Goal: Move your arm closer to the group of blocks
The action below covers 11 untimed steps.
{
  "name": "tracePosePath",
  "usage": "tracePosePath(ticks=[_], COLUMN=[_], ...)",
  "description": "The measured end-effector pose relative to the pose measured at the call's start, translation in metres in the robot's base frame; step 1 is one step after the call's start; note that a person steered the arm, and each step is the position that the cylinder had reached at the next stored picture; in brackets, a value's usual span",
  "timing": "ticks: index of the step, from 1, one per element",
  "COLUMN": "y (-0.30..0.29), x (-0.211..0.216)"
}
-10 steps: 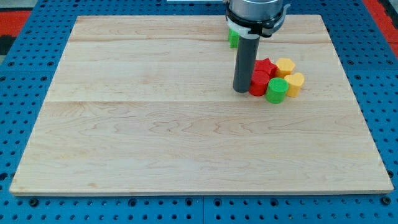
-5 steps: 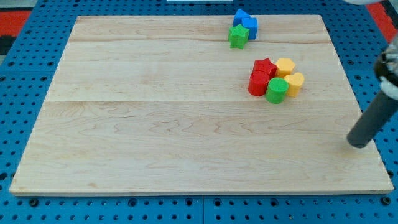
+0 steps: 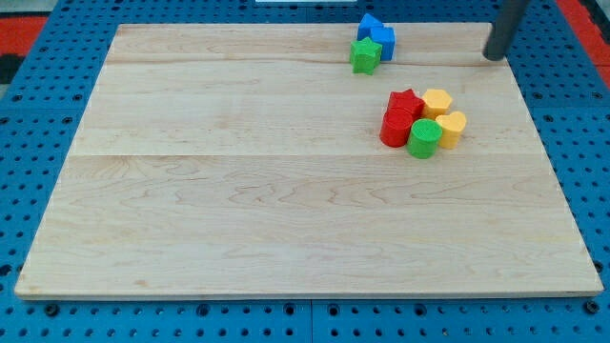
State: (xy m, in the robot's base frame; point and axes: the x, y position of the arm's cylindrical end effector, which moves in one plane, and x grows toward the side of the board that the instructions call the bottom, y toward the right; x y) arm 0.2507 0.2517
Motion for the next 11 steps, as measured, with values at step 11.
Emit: tracePosePath(ticks=[11], y=[-0.198], x=[-0.027])
